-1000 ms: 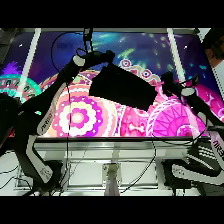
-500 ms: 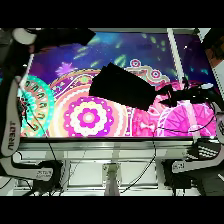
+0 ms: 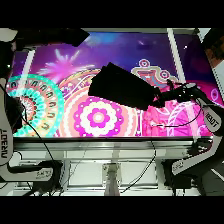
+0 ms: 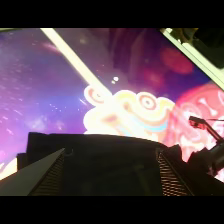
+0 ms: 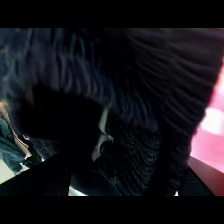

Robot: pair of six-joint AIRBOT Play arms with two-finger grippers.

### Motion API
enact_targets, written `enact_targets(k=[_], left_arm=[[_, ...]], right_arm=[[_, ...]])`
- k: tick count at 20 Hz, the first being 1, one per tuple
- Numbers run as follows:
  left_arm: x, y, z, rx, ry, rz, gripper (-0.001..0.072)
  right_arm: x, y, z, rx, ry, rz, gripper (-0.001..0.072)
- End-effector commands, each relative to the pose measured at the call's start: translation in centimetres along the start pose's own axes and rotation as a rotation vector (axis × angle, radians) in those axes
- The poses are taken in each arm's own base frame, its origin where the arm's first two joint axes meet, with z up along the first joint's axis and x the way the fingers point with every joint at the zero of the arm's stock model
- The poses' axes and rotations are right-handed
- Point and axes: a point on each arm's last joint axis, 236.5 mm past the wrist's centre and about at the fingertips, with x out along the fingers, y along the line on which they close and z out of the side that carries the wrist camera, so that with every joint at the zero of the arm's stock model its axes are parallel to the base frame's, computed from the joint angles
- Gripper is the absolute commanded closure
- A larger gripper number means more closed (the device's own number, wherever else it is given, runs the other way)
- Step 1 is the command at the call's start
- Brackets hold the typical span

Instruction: Fold the clothes and pants, and hang the long-sleeved shirts on hangers.

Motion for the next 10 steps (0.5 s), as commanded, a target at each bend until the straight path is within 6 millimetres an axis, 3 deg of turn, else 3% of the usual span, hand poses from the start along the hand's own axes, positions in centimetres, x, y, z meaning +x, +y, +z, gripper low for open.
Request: enact_targets(k=[1, 3, 4, 5, 8, 10], left_arm=[[-0.1, -0.2, -0.3, 0.002, 0.016, -0.005, 0.0059], [-0.1, -0.3, -0.5, 0.002, 0.022, -0.009, 0.0061], [-0.1, -0.3, -0.5, 0.002, 0.025, -0.010, 0.0062], [-0.1, -0.3, -0.5, 0.002, 0.024, -0.010, 0.0062], [-0.1, -0.3, -0.5, 0.002, 0.024, -0.010, 0.0062], [-0.1, -0.3, -0.5, 0.002, 0.024, -0.010, 0.0062]], right_arm=[[1.8, -0.5, 1.3, -0.036, -0.052, -0.059, 0.0187], [1.8, -0.5, 1.5, -0.035, -0.062, -0.059, 0.0350], [1.7, -0.6, 1.6, -0.034, -0.064, -0.059, 0.0559], [1.6, -0.5, 1.6, -0.030, -0.066, -0.056, 0.0688], [0.4, 1.2, 2.2, -0.022, -0.095, 0.000, 0.0692], [-3.4, 2.3, 4.3, 0.018, -0.201, 0.033, 0.0692]])
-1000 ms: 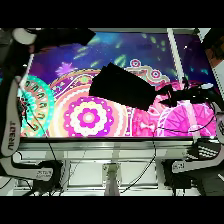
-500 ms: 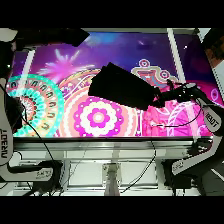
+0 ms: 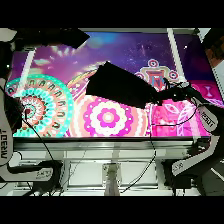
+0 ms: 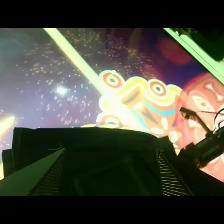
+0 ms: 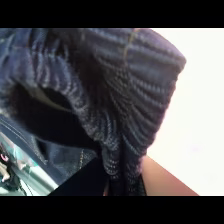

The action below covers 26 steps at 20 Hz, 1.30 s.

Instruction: Fold the clothes and pants, and hang the long-sleeved shirts on hangers.

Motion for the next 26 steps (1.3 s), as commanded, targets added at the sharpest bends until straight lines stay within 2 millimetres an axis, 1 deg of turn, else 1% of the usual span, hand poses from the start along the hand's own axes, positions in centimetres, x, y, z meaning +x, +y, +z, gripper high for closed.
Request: enact_targets(k=[1, 2, 3, 4, 5, 6, 7, 8, 9, 11, 13, 15, 17, 18, 19, 20, 22, 23, 24, 25, 26], left_arm=[[0.0, 0.0, 0.0, 0.001, 0.001, 0.000, 0.0062], [0.0, 0.0, 0.0, 0.000, 0.001, 0.000, 0.0062], [0.0, 0.0, 0.0, 0.000, 0.001, 0.000, 0.0062], [0.0, 0.0, 0.0, 0.000, 0.001, 0.001, 0.0062], [0.0, 0.0, 0.0, 0.000, 0.001, 0.000, 0.0062], [0.0, 0.0, 0.0, 0.000, 0.001, 0.000, 0.0062], [0.0, 0.0, 0.0, 0.000, 0.001, 0.000, 0.0062], [0.0, 0.0, 0.0, 0.000, 0.001, 0.000, 0.0062], [0.0, 0.0, 0.0, 0.000, 0.001, 0.000, 0.0062], [0.0, 0.0, 0.0, 0.000, 0.001, 0.000, 0.0062], [0.0, 0.0, 0.0, 0.000, 0.001, -0.001, 0.0062], [0.0, 0.0, 0.0, 0.000, 0.001, -0.001, 0.0062], [0.0, 0.0, 0.0, 0.000, 0.001, -0.001, 0.0062], [0.0, 0.0, 0.0, 0.000, 0.001, -0.001, 0.0062], [0.0, 0.0, 0.0, 0.000, 0.001, -0.001, 0.0062], [0.0, 0.0, 0.0, 0.000, 0.001, -0.001, 0.0062], [0.0, 0.0, 0.0, 0.000, 0.001, 0.000, 0.0061], [0.0, 0.0, 0.0, 0.000, 0.001, 0.000, 0.0061], [0.0, 0.0, 0.0, 0.000, 0.001, 0.000, 0.0061], [0.0, 0.0, 0.0, 0.000, 0.001, 0.000, 0.0061], [0.0, 0.0, 0.0, 0.000, 0.001, 0.000, 0.0061]], right_arm=[[-5.9, 1.5, 3.8, 0.075, -0.173, 0.065, 0.0693], [-9.2, 0.6, 5.1, 0.113, -0.257, 0.057, 0.0692], [-13.2, -0.9, 6.2, 0.153, -0.344, 0.032, 0.0692], [-17.0, -2.6, 6.5, 0.180, -0.417, -0.001, 0.0692], [-21.0, -5.1, 6.2, 0.225, -0.485, -0.051, 0.0692], [-24.6, -7.6, 5.2, 0.273, -0.538, -0.108, 0.0692], [-28.0, -10.2, 3.8, 0.330, -0.584, -0.169, 0.0692], [-31.3, -12.8, 1.9, 0.388, -0.628, -0.231, 0.0692], [-34.3, -15.2, -0.2, 0.448, -0.667, -0.286, 0.0692], [-38.3, -18.7, -4.4, 0.555, -0.711, -0.360, 0.0692], [-40.5, -21.6, -8.5, 0.654, -0.714, -0.430, 0.0692], [-41.8, -24.4, -12.6, 0.741, -0.674, -0.530, 0.0692], [-42.3, -26.0, -15.7, 0.800, -0.621, -0.599, 0.0691], [-42.3, -26.2, -16.2, 0.816, -0.612, -0.603, 0.0690], [-42.2, -26.1, -16.3, 0.820, -0.608, -0.597, 0.0688], [-41.9, -25.8, -16.1, 0.825, -0.607, -0.579, 0.0658], [-41.2, -24.3, -16.0, 0.932, -0.609, -0.489, 0.0273], [-41.3, -23.2, -15.5, 0.937, -0.613, -0.443, 0.0249], [-41.8, -21.6, -14.5, 0.911, -0.632, -0.392, 0.0249], [-43.1, -19.4, -12.8, 0.866, -0.682, -0.319, 0.0249], [-44.9, -16.8, -10.7, 0.802, -0.759, -0.240, 0.0251]])
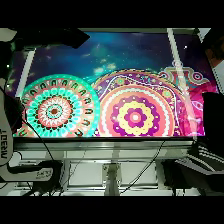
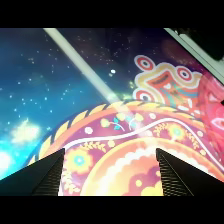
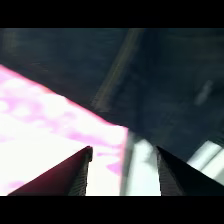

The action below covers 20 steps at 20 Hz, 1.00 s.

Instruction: Fold the clothes and pants, and hang the long-sleeved shirts on hangers.

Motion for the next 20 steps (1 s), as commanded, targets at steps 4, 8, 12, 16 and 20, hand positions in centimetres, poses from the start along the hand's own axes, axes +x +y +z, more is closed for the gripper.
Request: enact_targets(k=[4, 8, 12, 16, 20], left_arm=[[0.0, 0.0, 0.0, 0.001, 0.000, 0.001, 0.0061], [0.0, 0.0, 0.0, 0.001, 0.000, 0.001, 0.0062], [0.0, 0.0, 0.0, 0.001, 0.000, 0.001, 0.0061], [0.0, 0.0, 0.0, 0.001, 0.000, 0.001, 0.0061], [0.0, 0.0, 0.0, 0.001, 0.000, 0.001, 0.0062]], right_arm=[[-16.6, 20.3, 1.0, -0.184, -0.211, 0.750, 0.0693], [-26.0, 30.0, -6.4, -0.500, -0.261, 1.049, 0.0687], [-28.8, 34.8, -14.8, -0.712, -0.182, 1.158, 0.0687], [-29.4, 36.7, -21.6, -0.845, -0.059, 1.223, 0.0687], [-29.4, 37.2, -24.6, -0.898, 0.006, 1.245, 0.0687]])
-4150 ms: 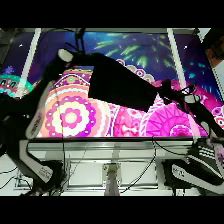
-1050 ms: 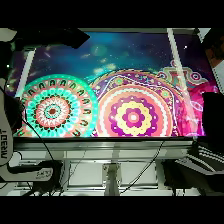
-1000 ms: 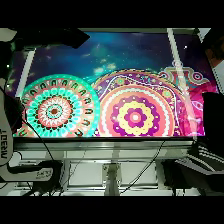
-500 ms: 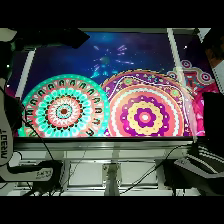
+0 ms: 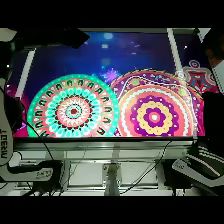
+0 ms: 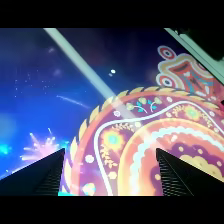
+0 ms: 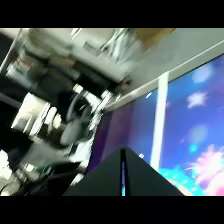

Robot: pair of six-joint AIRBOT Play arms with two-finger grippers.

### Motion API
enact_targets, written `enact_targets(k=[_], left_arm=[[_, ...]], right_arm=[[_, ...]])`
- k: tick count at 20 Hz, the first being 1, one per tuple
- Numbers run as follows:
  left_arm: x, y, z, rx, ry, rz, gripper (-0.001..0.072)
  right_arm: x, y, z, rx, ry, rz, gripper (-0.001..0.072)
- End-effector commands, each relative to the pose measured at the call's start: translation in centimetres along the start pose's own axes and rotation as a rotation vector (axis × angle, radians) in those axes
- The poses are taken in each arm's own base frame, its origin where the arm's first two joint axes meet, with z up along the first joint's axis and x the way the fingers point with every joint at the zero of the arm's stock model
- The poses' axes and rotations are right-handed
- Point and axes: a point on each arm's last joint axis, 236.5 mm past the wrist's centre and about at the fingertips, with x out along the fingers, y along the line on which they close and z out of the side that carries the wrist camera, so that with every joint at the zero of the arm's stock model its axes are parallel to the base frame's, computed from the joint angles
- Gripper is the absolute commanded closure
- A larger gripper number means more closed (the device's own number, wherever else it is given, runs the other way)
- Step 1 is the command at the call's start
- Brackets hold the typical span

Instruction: Fold the clothes and pants, and hang the long-sleeved shirts on hangers.

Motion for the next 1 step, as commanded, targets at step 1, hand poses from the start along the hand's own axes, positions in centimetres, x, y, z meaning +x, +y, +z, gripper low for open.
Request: enact_targets(k=[1], left_arm=[[-0.02, 0.02, 0.01, 0.001, 0.000, 0.001, 0.0061]], right_arm=[[1.42, 2.27, -1.69, -0.018, 0.055, 0.060, 0.0687]])
